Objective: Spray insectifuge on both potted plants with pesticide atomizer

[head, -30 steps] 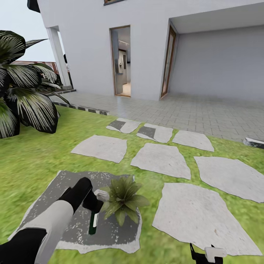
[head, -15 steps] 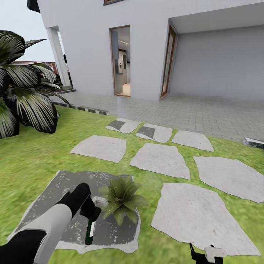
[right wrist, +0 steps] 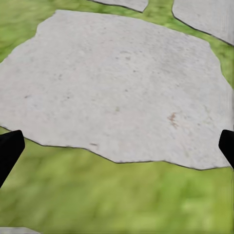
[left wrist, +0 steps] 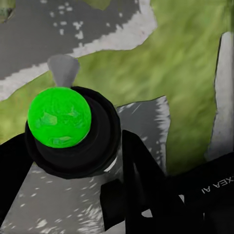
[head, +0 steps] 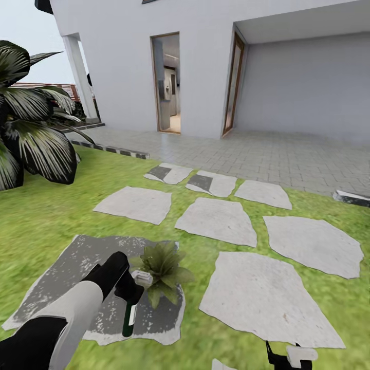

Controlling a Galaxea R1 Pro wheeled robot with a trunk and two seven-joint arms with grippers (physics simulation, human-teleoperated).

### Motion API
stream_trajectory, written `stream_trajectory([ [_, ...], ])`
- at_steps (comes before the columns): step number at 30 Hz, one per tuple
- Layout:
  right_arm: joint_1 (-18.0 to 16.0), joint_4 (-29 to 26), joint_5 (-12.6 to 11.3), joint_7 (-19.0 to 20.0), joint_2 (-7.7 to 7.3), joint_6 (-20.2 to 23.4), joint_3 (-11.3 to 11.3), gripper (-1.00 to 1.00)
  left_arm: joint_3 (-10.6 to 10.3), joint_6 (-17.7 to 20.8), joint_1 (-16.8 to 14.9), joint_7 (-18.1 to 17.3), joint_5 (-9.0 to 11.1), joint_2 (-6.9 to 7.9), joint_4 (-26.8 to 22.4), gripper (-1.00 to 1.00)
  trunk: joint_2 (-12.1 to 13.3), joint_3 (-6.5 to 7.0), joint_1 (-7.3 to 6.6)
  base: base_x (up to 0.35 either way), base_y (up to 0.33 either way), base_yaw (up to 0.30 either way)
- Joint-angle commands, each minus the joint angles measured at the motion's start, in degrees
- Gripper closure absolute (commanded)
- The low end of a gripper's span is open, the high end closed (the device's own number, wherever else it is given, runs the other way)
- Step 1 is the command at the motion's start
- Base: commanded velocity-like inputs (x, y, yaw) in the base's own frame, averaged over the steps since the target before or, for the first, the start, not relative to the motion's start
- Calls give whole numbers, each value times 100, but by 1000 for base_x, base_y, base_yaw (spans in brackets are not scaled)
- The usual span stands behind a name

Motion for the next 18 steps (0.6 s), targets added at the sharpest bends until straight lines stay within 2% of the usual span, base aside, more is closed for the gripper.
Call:
stream_trajectory([
  [1,-3,4,22,8,2,-18,-41,-100,-20,15,-131,-57,-53,-3,-6,100,-2,-5,-1,-6,-19,0],
  [4,-3,-1,22,8,2,-18,-41,-100,-16,23,-377,-58,-52,-31,-1,100,-2,-5,-1,-2,-7,0],
  [7,-3,1,22,8,2,-18,-41,-100,-16,28,-639,-57,-51,-156,29,100,-2,-5,-1,0,-1,0],
  [11,-3,-4,22,8,2,-18,-41,-100,-19,43,-744,-57,-50,-280,72,100,-2,-5,-1,0,0,-44],
  [15,-3,-4,22,8,2,-18,-41,-100,-40,49,-708,-57,-45,-255,91,100,-2,-5,-1,0,0,-212],
  [18,-3,-2,22,8,2,-18,-41,-100,-53,45,-684,-57,-47,-218,168,100,-2,-5,-1,0,0,-49],
])
